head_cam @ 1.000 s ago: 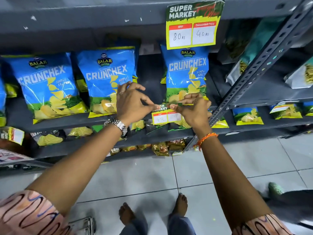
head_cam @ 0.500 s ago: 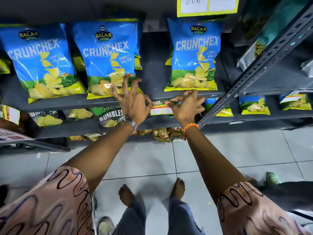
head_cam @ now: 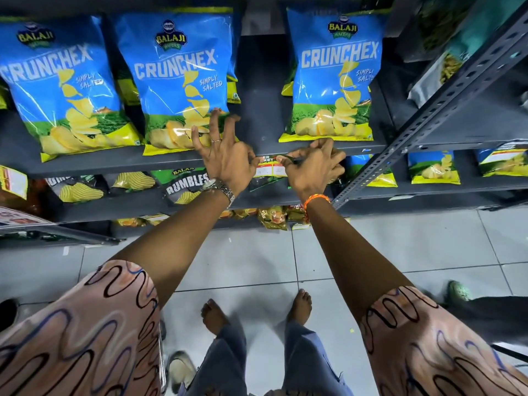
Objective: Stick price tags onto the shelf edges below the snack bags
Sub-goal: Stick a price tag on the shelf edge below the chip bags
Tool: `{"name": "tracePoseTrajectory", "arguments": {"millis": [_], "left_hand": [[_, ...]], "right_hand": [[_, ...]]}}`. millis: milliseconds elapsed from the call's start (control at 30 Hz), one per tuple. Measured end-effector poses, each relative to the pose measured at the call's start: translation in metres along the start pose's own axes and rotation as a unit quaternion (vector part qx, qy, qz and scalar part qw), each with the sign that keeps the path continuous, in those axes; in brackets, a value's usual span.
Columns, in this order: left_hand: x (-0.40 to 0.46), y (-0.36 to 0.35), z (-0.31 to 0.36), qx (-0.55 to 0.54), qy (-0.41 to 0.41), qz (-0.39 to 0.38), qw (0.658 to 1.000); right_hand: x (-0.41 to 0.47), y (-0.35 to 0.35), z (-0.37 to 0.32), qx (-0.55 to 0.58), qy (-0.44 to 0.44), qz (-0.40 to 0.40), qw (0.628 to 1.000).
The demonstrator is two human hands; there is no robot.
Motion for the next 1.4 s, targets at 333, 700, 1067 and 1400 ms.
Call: {"name": "tracePoseTrajectory", "arguments": {"millis": [333, 700, 1067, 1400], "left_hand": [[-0.017, 0.008, -0.026, 0.028, -0.05, 0.091, 0.994], [-0.061, -0.028, -0.068, 0.039, 0.012, -0.023, 0.999], [-0.077, -0.004, -0.081, 0.036, 0.037, -0.042, 0.998], [-0.125, 0.085, -0.245, 0.027, 0.271, 0.029, 0.962]], "right_hand": [[0.014, 0.028, 0.016, -0.038, 0.016, 0.04, 0.998], [0.006, 0.001, -0.034, -0.137, 0.208, -0.034, 0.968], [-0.017, 0.038, -0.026, -0.031, 0.201, 0.034, 0.979], [-0.091, 0.01, -0.165, 0.075, 0.35, -0.005, 0.934]]}}
Point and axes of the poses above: each hand's wrist, its own x-axis towards the middle knuckle, its own y-axis out of the back of the hand, z = x × y, the point moved 8 cm from there along x, towards the middle knuckle, and after that the axes turned 5 degrees about -y, right-handed, at the moved point
